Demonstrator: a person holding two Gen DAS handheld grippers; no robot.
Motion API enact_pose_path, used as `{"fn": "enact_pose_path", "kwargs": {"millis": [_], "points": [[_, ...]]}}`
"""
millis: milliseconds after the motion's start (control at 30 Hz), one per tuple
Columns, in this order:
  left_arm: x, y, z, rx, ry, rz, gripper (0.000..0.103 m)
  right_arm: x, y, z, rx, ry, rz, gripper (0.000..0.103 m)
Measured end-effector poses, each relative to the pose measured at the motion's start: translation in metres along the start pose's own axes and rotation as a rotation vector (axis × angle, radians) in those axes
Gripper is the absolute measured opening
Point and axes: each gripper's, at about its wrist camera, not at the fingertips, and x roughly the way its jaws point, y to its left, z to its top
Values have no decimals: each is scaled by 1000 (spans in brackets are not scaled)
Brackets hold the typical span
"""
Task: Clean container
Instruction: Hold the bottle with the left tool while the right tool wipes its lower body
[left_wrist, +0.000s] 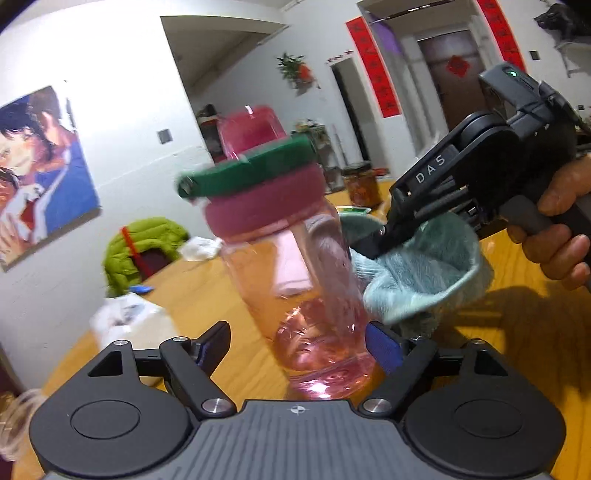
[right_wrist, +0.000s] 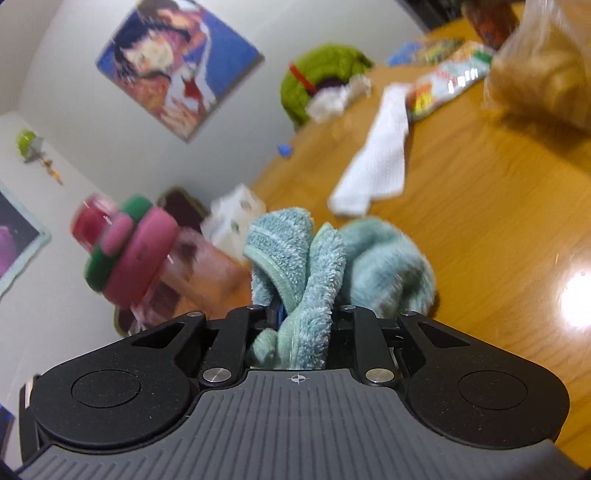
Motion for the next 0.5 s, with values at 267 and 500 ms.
{"fn": "enact_pose_path", "kwargs": {"millis": [267,500], "points": [[2,-17,-3,58,-26,-97,87,22,-6,5,47,37,41,22],[26,-5,-2,45,-35,-63,86,9,10,9,-58,203,29,21]]}}
